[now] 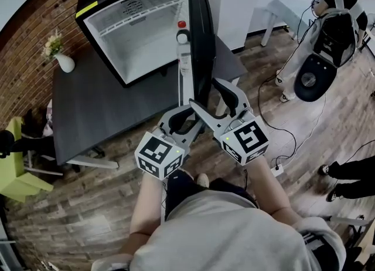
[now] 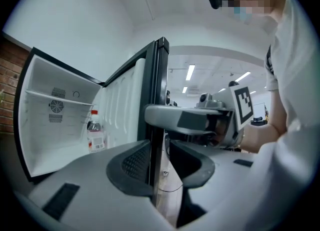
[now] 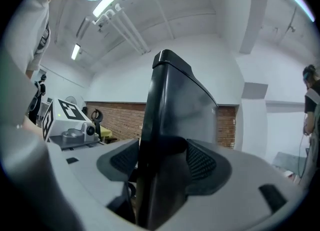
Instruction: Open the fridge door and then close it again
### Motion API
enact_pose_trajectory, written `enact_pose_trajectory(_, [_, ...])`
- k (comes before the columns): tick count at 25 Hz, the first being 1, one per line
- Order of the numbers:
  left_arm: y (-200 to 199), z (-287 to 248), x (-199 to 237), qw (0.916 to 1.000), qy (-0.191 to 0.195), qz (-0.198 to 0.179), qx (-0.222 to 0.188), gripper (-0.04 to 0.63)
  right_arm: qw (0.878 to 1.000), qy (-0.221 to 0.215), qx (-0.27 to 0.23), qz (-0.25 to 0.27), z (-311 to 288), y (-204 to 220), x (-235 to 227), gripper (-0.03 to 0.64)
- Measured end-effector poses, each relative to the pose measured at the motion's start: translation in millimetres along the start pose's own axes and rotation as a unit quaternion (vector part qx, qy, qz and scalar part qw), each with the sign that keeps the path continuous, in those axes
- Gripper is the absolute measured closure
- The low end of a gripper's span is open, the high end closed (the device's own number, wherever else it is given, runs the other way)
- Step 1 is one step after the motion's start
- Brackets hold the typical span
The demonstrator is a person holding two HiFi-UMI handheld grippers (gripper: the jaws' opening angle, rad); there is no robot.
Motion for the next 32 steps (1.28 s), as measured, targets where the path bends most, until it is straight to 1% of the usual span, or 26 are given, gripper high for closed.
enact_pose_trajectory(4, [-2.1, -15.2, -11.3, 0.9998, 0.013, -0.014, 0.009, 0.485, 1.000, 0.013, 0.008, 0.002, 11.3, -0.2, -12.8, 0.339])
enact_pose_trajectory(7, [-5.2, -25.4, -18.1, 0.9996, 0.025, -0.013, 0.007, 0.496, 1.000, 0.019, 0.003, -0.008, 22.2, -0.1, -22.6, 0.353])
enact_pose_trajectory(10, [-6.7, -33.4, -22.0, 0.9994, 0.032, -0.011, 0.005, 0.523, 1.000, 0.016, -0.006, -0.017, 32.3, 0.6, -31.5, 0.364])
enact_pose_trajectory(14, [-8.2, -41.8, -23.1, 0.9992, 0.039, -0.009, 0.004, 0.541, 0.999, 0.019, -0.013, -0.024, 44.4, 2.2, -42.9, 0.377])
enact_pose_trajectory(23, [-7.1, -52.3, -7.0, 0.9997, 0.021, 0.005, 0.007, 0.555, 0.998, 0.053, -0.020, -0.034, 74.6, 2.0, -76.2, 0.419])
enact_pose_trajectory(28, [-6.3, -58.2, 3.7, 0.9999, 0.008, 0.012, 0.006, 0.558, 0.994, 0.101, -0.024, -0.033, 92.7, 3.4, -107.3, 0.445])
enact_pose_trajectory(32, [-3.3, -58.9, 14.0, 0.9997, -0.009, 0.023, 0.007, 0.558, 0.991, 0.128, -0.020, -0.036, 104.8, 2.4, -126.1, 0.456])
Point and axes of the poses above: the fingertips, and each gripper's own axes: z backward along the fingers, x to its left, y out of its underside, the point moved 2 cm from there along z, backward along the fingers, and after that the axes turned 12 degrees about -z, right-handed, at the moved point
